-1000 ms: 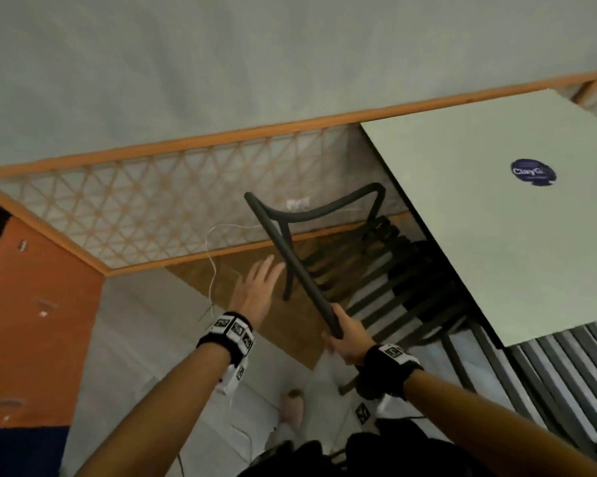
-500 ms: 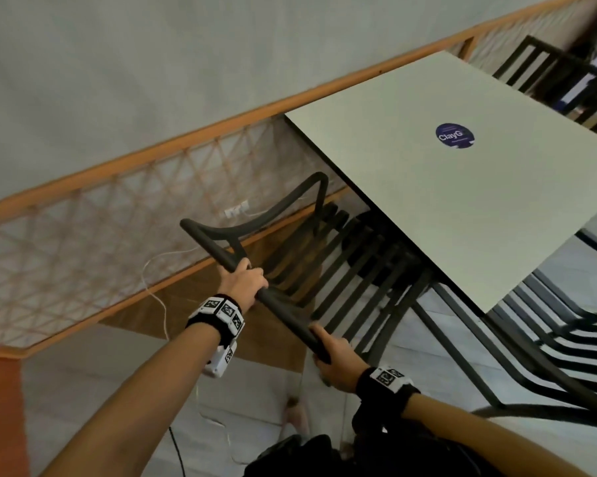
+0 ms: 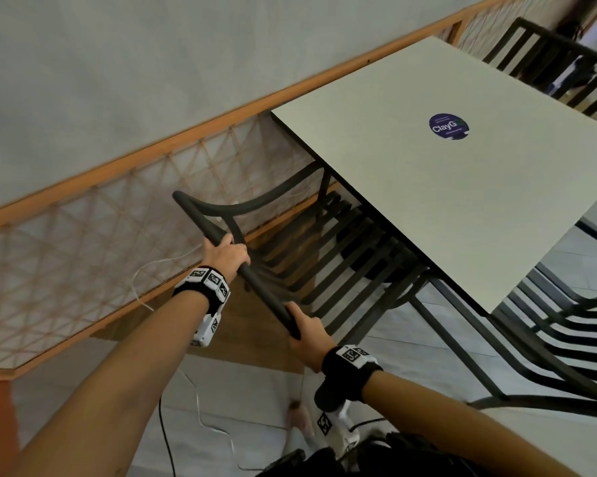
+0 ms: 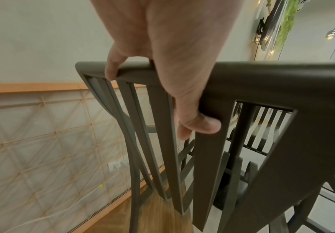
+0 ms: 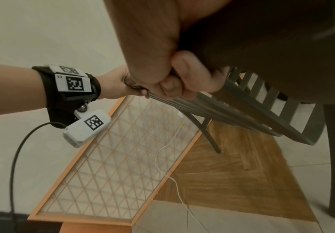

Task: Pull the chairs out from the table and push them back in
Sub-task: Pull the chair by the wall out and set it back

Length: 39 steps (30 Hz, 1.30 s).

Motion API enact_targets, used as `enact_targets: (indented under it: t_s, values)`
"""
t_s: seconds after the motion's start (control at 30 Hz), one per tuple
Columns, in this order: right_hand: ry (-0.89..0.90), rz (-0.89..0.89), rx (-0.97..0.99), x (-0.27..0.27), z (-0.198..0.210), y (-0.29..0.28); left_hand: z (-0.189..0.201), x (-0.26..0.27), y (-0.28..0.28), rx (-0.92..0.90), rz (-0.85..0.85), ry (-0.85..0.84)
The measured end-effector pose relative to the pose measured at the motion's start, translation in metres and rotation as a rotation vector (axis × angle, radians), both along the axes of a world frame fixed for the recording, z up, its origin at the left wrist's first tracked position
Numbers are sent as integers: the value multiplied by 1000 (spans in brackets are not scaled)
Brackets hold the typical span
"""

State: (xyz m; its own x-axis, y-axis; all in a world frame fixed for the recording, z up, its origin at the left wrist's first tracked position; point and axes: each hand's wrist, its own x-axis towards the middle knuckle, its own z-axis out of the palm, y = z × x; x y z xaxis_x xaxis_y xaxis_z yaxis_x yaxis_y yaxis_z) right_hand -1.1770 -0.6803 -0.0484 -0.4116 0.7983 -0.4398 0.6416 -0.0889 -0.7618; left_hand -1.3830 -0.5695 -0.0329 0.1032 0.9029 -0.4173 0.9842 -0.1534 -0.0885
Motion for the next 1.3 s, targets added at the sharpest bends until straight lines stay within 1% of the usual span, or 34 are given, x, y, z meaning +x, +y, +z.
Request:
enact_targets:
  t_s: [0.2,0.43,0.6,0.7,0.83,0.87,0.93,1.0,1.07,1.1,1.17,1.23,1.27,1.3]
  values:
    - [-33,-58,20,9,-8,37,0,17,40,80,-30,-21]
    - [-46,-89,44,17,-18,71,0,32,79,108,-59,-38]
    - [-7,-105,68,15,-19,80,-2,36,89,124,-54,-27]
    - [-1,-85,67,21,-15,78,-7,42,78,176,-29,-55]
    - [17,-6,-53,45,-12,78,-16,60,50,240,-76,-47]
    - [43,-29,-130,57,-16,81,-17,67,41,239,-94,-62]
    - [151,-146,-271,87,-29,89,-18,80,25,222,-105,-95]
    - [190,-237,-325,120,-48,95,-16,93,11,185,-98,-94]
    - [66,-208,-305,150,-67,101,-18,106,-4,154,-89,-96]
    - [-45,-158,-268,164,-77,104,-18,113,-12,148,-75,-110]
    - [-286,21,-155,186,-97,111,-21,126,-27,133,-25,-142]
    - [-490,278,-32,201,-112,119,-22,142,-43,123,36,-158]
    - [-544,362,9,206,-120,124,-25,147,-47,147,59,-176]
    - [-557,356,14,208,-126,125,-26,147,-51,184,64,-211]
